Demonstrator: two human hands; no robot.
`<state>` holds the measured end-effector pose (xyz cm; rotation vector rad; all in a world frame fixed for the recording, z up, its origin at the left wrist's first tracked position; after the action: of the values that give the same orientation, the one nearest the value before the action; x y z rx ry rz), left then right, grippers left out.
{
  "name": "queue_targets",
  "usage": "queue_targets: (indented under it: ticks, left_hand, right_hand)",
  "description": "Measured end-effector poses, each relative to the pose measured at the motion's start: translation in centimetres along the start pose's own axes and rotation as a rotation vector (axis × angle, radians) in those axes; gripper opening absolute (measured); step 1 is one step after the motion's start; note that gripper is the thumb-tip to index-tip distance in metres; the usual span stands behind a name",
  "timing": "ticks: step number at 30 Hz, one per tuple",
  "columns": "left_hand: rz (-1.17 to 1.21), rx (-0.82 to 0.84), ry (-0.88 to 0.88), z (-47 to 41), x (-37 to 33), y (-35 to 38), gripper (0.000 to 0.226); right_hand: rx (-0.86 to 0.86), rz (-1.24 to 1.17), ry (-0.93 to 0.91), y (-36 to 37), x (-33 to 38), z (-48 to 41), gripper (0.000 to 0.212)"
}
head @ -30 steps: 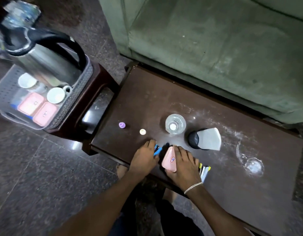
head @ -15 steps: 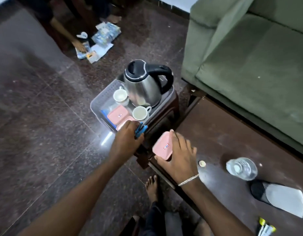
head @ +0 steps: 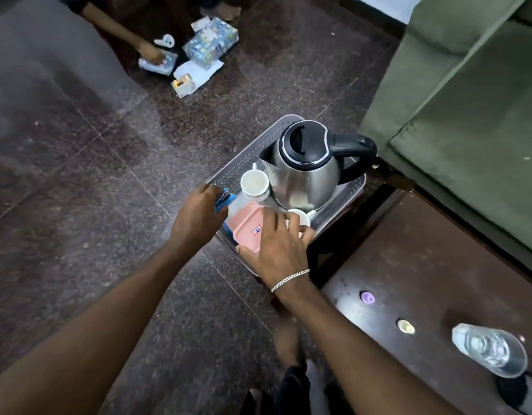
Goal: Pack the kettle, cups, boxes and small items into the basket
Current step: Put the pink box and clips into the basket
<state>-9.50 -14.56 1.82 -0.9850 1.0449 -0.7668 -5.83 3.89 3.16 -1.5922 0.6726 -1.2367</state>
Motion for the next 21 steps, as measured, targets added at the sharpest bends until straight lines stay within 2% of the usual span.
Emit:
queue_targets:
  ticks: [7, 14, 21]
  left_hand:
    - [0.041, -0.023, 0.013, -3.4, 1.6, -1.3, 0.038]
    - [0.123, -0.037, 0.081, -5.1, 2.1, -3.0, 0.036]
    - [0.132, -0.037, 0.138, -5.8, 2.1, -4.1, 0.036]
  right_hand:
    - [-0.02, 0.002, -0.031, 3.2, 2.1, -4.4, 0.069]
    - [-0.06, 0.02, -0.029, 4.8, 4.8, -7.7, 0.073]
    - [-0.025, 0.048, -0.031, 6.2, 6.1, -9.6, 0.059]
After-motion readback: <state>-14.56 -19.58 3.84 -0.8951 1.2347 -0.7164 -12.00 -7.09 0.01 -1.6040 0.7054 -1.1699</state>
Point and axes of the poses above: each hand's wrist, its own z-axis away from the middle knuckle, its own y-axis out of the palm, x = y × z, the point moved 9 cm from there along -z, towards the middle knuckle, and after that the axes turned 8 degrees about -y, right-handed, at the moved point
